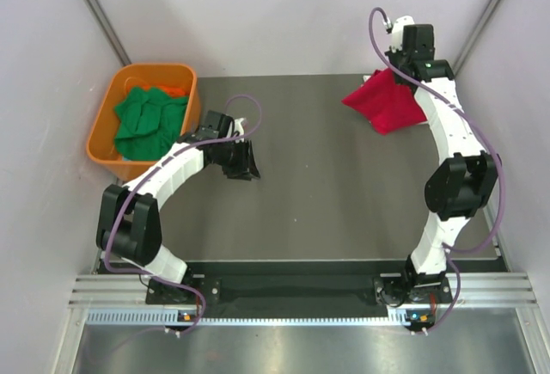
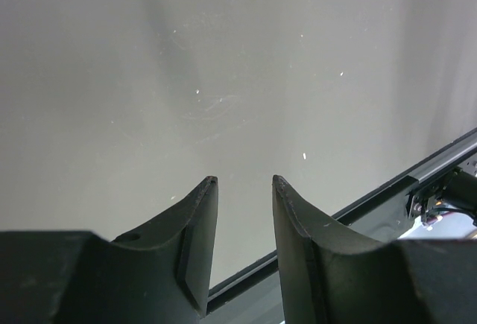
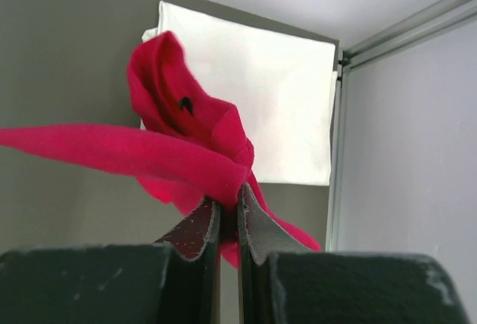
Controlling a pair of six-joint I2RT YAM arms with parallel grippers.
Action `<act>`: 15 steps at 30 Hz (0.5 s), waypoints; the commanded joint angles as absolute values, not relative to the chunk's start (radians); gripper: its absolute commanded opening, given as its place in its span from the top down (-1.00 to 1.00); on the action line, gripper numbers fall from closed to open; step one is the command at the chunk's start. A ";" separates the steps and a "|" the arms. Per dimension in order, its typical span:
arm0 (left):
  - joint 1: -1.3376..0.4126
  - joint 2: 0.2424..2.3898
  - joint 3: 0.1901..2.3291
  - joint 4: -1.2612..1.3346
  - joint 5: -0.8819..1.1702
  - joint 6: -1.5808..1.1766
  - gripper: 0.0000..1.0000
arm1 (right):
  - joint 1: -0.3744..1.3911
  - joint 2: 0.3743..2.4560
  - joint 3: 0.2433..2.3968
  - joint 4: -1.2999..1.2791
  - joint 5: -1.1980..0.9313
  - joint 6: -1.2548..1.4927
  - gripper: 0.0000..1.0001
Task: Fold and stack the t-shirts
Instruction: Neatly place the folded tshirt to the corner
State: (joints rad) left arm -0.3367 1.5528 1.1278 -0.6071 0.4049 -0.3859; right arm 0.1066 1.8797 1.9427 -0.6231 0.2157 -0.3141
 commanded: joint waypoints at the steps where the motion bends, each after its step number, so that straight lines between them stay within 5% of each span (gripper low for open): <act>1: -0.333 1.512 1.118 -0.558 0.425 -0.374 0.20 | 0.117 1.841 1.976 -0.633 0.206 -0.255 1.00; 15: -0.333 1.506 1.120 -0.561 0.436 -0.373 0.21 | 0.152 1.786 2.063 -0.703 0.144 -0.178 1.00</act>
